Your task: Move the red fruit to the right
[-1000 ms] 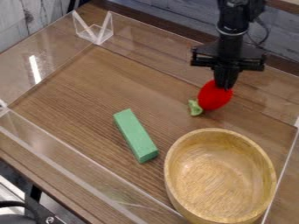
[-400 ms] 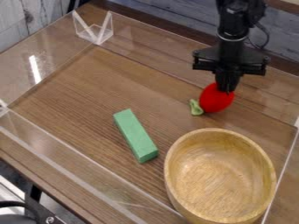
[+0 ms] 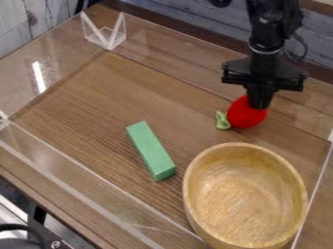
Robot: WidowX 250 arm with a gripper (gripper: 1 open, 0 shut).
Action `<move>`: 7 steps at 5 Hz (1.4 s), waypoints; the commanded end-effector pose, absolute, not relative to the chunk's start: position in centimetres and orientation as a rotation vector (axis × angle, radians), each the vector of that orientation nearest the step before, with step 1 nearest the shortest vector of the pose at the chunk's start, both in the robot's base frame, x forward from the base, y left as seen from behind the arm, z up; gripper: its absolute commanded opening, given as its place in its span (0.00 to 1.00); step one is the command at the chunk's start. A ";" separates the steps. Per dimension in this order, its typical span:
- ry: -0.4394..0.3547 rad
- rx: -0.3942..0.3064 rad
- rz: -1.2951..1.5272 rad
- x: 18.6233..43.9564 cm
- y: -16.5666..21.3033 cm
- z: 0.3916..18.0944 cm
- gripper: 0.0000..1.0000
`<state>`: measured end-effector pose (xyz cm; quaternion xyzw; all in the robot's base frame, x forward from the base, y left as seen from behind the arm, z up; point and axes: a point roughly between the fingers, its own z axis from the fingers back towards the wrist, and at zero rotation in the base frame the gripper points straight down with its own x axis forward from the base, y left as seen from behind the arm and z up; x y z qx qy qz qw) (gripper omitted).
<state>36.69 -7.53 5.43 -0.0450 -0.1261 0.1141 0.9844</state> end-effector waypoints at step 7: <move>-0.257 -0.075 0.329 34.8 -7.8 8.1 0.00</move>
